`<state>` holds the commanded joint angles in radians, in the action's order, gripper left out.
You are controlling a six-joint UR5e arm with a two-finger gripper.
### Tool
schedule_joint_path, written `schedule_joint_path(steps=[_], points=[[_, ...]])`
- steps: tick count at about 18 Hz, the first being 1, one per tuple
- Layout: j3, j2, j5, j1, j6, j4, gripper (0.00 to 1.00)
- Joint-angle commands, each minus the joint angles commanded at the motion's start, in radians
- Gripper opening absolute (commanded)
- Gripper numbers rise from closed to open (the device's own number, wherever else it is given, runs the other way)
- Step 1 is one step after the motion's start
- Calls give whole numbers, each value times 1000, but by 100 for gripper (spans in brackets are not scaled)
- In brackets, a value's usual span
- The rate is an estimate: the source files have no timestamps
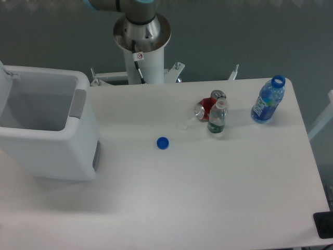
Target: Close the trash can
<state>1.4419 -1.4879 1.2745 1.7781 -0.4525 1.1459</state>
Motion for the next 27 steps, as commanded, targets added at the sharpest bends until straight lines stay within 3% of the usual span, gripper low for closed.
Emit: schedule_joint_path(steps=[6, 27], points=[[2, -37, 103, -40, 5, 3, 1], [5, -32, 232, -39, 14, 26, 0]])
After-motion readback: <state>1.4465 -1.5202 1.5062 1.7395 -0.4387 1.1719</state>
